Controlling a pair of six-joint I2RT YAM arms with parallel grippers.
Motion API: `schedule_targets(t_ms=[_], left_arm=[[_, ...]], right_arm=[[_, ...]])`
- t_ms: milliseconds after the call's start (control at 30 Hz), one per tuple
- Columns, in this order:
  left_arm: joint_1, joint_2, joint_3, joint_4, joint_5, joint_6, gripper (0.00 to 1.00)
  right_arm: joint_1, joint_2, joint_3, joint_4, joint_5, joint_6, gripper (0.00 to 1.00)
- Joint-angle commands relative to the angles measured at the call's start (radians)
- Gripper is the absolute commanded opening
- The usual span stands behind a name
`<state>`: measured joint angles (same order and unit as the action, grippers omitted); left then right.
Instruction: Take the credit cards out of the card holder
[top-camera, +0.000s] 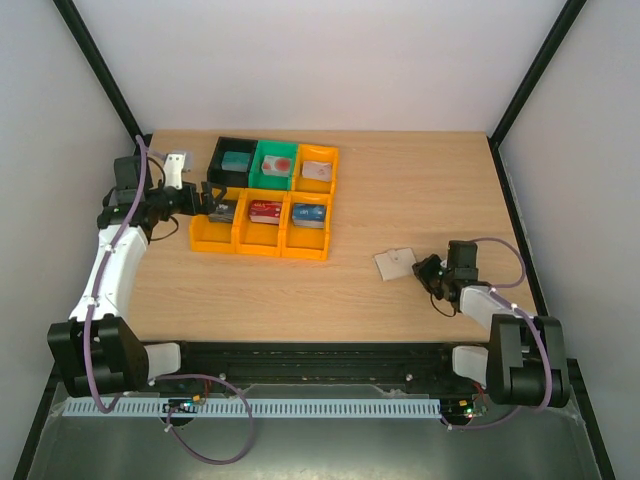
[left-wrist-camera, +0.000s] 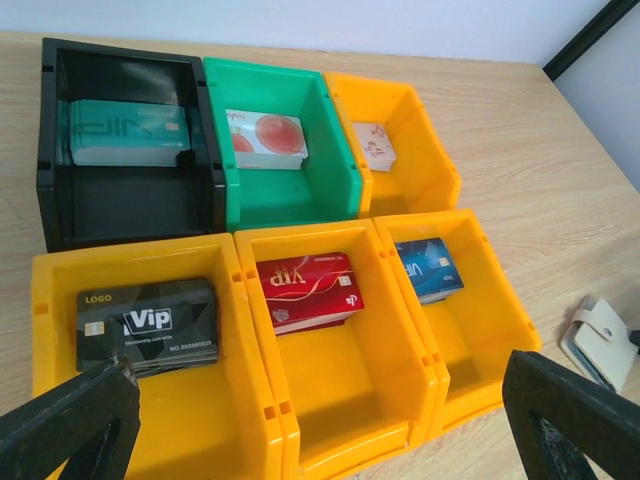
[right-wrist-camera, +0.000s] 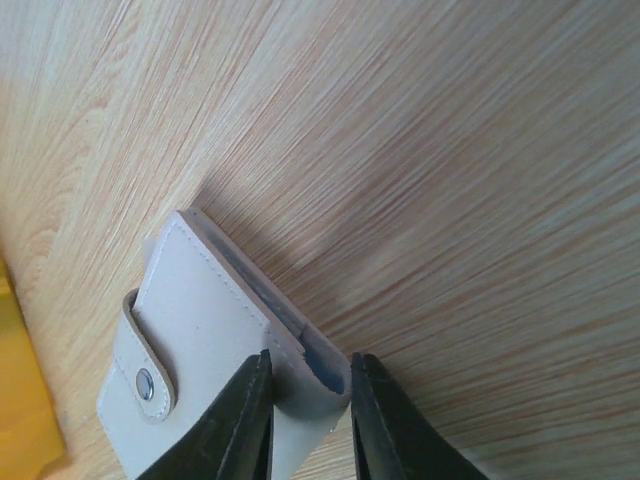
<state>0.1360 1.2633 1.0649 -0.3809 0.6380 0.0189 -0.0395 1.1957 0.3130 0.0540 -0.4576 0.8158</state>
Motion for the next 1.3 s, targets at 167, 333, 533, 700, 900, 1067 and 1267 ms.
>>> schedule_targets(t_ms=[167,333,533,700,900,1067,1267], left_arm=[[0.0,-0.025,-0.015,-0.031,0.038,0.012,0.99],[-0.001,-0.019,-0.023,-0.031,0.063,0.016,1.0],[-0.004,-0.01,-0.023,-0.036,0.074,0.018,0.99],[-0.006,-0.02,-0.034,-0.038,0.074,0.023,1.0],[-0.006,-0.018,-0.036,-0.041,0.088,0.023,0.99],[-0.007,-0.02,-0.042,-0.041,0.116,0.023,1.0],[-0.009,-0.053,-0.049,-0.053,0.137,0.034,0.99]], right_arm=[[0.006,0.083,0.024,0.001,-0.073,-0.033,0.02],[0.036,0.12,0.088,-0.035,-0.136,-0.109,0.02],[0.101,0.141,0.171,-0.112,-0.118,-0.176,0.02],[0.142,0.125,0.229,-0.154,-0.118,-0.227,0.02],[0.186,0.101,0.288,-0.226,-0.11,-0.276,0.02],[0.212,0.07,0.349,-0.287,-0.115,-0.316,0.02],[0.235,0.058,0.415,-0.342,-0.125,-0.384,0.02]])
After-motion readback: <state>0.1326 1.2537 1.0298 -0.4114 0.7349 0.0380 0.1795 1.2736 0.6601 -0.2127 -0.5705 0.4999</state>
